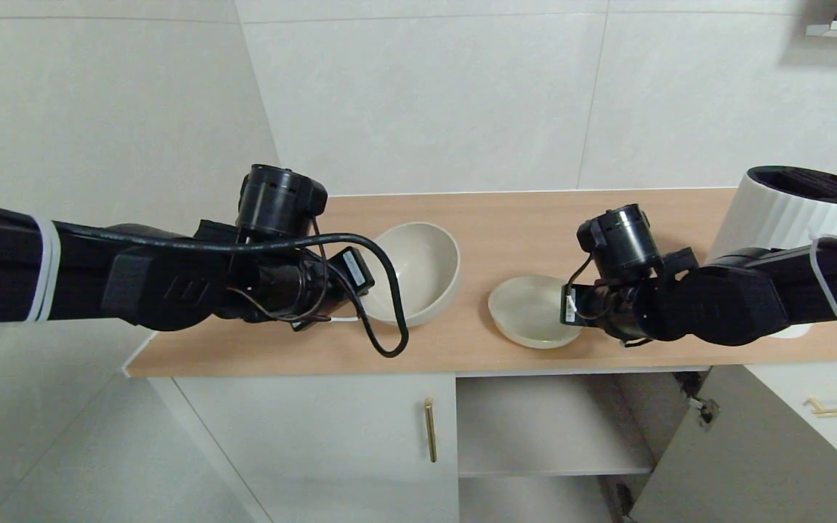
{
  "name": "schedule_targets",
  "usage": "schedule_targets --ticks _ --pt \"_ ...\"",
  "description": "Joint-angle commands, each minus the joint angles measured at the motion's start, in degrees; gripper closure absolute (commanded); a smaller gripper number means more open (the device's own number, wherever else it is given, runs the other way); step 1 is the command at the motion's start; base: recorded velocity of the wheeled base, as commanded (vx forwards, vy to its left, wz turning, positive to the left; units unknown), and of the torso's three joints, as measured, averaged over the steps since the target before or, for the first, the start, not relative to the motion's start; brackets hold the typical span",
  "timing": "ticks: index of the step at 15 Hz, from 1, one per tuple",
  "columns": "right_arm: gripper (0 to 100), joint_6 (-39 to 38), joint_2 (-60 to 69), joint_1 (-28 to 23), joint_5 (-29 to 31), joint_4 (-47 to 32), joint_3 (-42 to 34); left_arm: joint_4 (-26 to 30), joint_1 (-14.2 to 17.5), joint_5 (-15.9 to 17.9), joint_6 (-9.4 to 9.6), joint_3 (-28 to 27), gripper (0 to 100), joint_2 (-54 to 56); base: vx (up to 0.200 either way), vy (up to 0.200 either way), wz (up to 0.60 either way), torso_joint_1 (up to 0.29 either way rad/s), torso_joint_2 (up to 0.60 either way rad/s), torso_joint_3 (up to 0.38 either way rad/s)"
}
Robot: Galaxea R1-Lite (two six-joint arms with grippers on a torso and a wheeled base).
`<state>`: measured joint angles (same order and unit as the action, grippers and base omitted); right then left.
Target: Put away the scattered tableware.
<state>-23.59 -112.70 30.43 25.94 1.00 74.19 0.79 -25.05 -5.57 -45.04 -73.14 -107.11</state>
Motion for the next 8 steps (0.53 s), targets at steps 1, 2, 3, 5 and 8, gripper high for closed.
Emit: schedule_targets --ticks 1,2,3,5,8 --pt "100 -0.1 3.2 -0.5 -0.4 -0.2 -0.9 0.1 0.0 0.1 0.31 1.8 100 2.9 0.0 0.0 0.0 0.0 0.0 0.0" --pt "100 -0.1 4.2 -0.6 -0.6 -0.2 -1.2 0.1 0.0 0.2 0.31 2.4 100 3.8 0.0 0.0 0.0 0.0 0.0 0.0" --pt "100 -0.1 7.4 -0.8 -3.4 -0.8 -2.0 0.1 0.3 0.2 0.75 4.5 100 6.7 0.0 0.0 0.0 0.0 0.0 0.0" --pt "100 -0.1 12.3 -0.8 -8.5 -4.2 -3.6 0.1 1.2 0.4 3.21 8.0 100 11.5 0.0 0.0 0.0 0.0 0.0 0.0" --pt "100 0.0 19.7 -2.2 -15.2 -6.4 -8.2 0.3 1.2 1.7 6.11 13.2 100 19.0 0.0 0.0 0.0 0.0 0.0 0.0"
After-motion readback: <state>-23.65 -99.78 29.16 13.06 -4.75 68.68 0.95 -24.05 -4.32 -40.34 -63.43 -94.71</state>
